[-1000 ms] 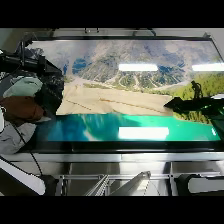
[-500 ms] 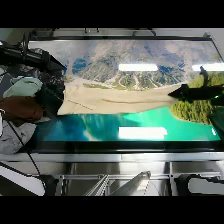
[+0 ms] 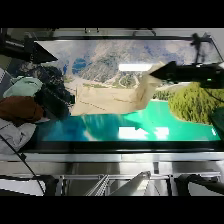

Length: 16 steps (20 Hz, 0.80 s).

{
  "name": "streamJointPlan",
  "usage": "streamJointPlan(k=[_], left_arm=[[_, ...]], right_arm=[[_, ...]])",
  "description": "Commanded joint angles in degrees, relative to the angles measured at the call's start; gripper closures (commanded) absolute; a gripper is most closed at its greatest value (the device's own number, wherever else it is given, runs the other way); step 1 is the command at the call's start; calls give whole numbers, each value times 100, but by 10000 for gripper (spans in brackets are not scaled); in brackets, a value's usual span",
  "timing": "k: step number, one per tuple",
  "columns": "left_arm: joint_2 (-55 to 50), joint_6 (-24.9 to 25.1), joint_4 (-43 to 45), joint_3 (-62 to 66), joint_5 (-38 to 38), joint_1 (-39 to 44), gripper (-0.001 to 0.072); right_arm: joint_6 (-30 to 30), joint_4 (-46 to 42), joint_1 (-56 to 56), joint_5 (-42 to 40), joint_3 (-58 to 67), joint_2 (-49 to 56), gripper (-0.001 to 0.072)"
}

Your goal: Fold the shirts.

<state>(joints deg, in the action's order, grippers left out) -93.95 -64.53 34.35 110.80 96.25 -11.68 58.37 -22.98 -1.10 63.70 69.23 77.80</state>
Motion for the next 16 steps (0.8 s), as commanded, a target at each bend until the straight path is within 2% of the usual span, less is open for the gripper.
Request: streamJointPlan(k=[1,4,7,8,9,10,11,13,16], left_arm=[[358,-2,0,-2,52,4,688],[586,-2,0,-2,133,7,688],[739,-2,0,-4,136,7,689],[772,-2,2,-7,162,7,689],[793,-4,0,-7,216,7,689],[796,-4,-2,-7,280,7,689],[796,-4,7,-7,315,7,689],[796,-4,7,-7,315,7,689],[796,-4,7,-7,332,46,689]], right_arm=[[-2,164,1781,-1834,81,350,696],[-2,160,2892,-2553,726,1366,697],[20,125,3620,-2507,2074,2837,695],[17,131,3759,-2262,2533,3248,649],[17,140,3847,-1888,2933,3565,458],[22,175,3864,-1392,3228,3751,418],[92,122,3821,-1069,3307,3770,421],[426,-304,3499,-494,3307,3644,486],[776,-881,2802,570,3305,3311,487]])
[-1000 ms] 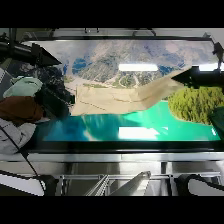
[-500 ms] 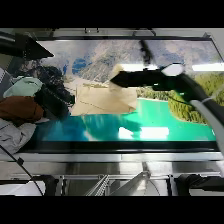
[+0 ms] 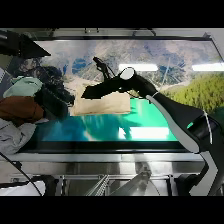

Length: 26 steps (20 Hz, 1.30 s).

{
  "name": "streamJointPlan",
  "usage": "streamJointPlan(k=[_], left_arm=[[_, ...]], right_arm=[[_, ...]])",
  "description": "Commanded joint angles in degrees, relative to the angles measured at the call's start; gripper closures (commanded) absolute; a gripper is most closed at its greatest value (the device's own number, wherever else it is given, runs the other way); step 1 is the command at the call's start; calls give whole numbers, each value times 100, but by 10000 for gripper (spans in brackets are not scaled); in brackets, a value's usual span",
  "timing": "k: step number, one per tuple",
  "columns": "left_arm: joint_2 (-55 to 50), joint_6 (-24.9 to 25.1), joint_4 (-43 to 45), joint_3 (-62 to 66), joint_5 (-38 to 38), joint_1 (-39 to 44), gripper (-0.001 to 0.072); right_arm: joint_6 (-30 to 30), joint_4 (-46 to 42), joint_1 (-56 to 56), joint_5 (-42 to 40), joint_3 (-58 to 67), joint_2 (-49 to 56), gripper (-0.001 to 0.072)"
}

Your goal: Fold the shirts.

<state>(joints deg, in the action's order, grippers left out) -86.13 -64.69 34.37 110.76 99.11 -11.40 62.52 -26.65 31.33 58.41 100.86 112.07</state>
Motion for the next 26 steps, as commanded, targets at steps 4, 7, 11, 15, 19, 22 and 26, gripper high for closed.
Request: streamJointPlan(k=[4,7,11,15,19,22,26], left_arm=[[13,11,4,-2,234,17,689],[13,11,4,-2,291,20,689],[13,11,4,-2,247,17,689],[11,11,7,-2,271,17,689],[7,13,9,-2,269,17,689],[7,13,9,-2,269,20,689],[7,13,7,-2,275,17,689]], right_arm=[[951,-1685,-1386,1937,-173,-870,488],[1357,-2332,-1917,1550,-1180,-1491,413],[1451,-2059,-2068,122,-2299,-1443,-3],[1447,-1381,-2065,-415,-2308,-942,-3],[1443,-960,-2000,-286,-2308,-494,-3],[922,-96,-1755,-133,-2308,-358,-3],[774,214,-1488,-133,-2306,-354,20]])
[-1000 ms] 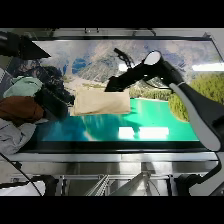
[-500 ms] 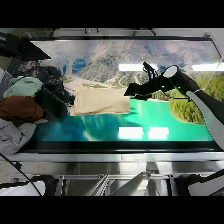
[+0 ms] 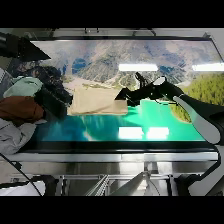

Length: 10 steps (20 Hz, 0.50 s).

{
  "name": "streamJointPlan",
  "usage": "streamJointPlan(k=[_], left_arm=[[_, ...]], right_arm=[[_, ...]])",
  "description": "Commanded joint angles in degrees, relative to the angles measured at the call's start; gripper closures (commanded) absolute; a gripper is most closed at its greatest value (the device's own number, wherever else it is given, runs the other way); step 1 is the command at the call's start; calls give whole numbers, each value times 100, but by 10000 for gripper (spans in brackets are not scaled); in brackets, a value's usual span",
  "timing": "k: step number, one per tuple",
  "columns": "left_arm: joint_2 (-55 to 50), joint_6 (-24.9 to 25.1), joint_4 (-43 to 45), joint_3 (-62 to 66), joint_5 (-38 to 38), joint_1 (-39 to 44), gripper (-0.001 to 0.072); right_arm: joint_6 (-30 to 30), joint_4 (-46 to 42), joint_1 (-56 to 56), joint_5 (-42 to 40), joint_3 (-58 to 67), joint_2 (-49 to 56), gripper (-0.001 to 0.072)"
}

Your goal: Fold the shirts.

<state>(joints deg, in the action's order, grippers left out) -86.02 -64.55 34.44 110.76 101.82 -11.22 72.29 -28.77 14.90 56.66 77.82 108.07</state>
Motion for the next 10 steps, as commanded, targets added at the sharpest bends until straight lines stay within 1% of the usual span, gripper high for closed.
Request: streamJointPlan(k=[1,2,3,5,7,10], left_arm=[[-4,0,2,-2,7,0,689],[-4,0,2,-2,17,0,689],[-4,0,2,-2,24,0,689],[-4,0,2,-2,22,0,689],[-4,0,2,-2,24,0,689],[-4,0,4,-2,24,0,689]], right_arm=[[-208,492,151,116,4,37,229],[-365,599,125,247,26,26,637],[-492,763,94,396,42,-4,695],[-507,887,11,538,57,-214,696],[-505,920,-190,529,70,-643,697],[-391,909,-1023,509,398,-1515,697]])
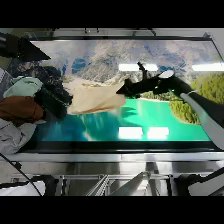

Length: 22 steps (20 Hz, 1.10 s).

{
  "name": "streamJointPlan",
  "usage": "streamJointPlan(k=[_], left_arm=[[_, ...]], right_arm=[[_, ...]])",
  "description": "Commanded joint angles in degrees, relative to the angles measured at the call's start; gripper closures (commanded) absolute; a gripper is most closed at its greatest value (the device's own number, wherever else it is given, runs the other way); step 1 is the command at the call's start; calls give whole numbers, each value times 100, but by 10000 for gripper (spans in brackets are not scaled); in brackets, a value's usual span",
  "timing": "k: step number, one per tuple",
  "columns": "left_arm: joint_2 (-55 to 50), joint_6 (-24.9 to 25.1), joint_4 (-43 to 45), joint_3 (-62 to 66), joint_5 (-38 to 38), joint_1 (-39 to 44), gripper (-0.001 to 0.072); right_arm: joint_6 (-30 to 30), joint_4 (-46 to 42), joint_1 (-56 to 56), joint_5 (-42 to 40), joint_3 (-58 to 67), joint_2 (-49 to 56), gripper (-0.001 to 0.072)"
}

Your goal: Fold the shirts.

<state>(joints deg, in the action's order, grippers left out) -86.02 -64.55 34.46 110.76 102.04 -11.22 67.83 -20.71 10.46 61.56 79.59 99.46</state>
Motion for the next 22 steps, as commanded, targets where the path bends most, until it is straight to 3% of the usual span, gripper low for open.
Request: streamJointPlan(k=[1,5,11,14,19,22], left_arm=[[-4,0,2,-2,2,0,689],[-4,0,2,-2,2,0,689],[-4,0,9,-2,258,0,690],[-4,-2,7,-2,227,2,690],[-4,-4,4,-2,15,2,690],[-4,-7,4,-2,0,2,690]], right_arm=[[229,101,-994,26,378,-944,697],[603,87,-2765,20,861,-1784,697],[1178,-691,-5547,597,990,-1849,698],[1303,-1985,-6865,1510,986,-1849,698],[1808,-5333,-8111,2168,691,-1860,698],[2011,-6041,-8480,2208,-46,-1891,698]])
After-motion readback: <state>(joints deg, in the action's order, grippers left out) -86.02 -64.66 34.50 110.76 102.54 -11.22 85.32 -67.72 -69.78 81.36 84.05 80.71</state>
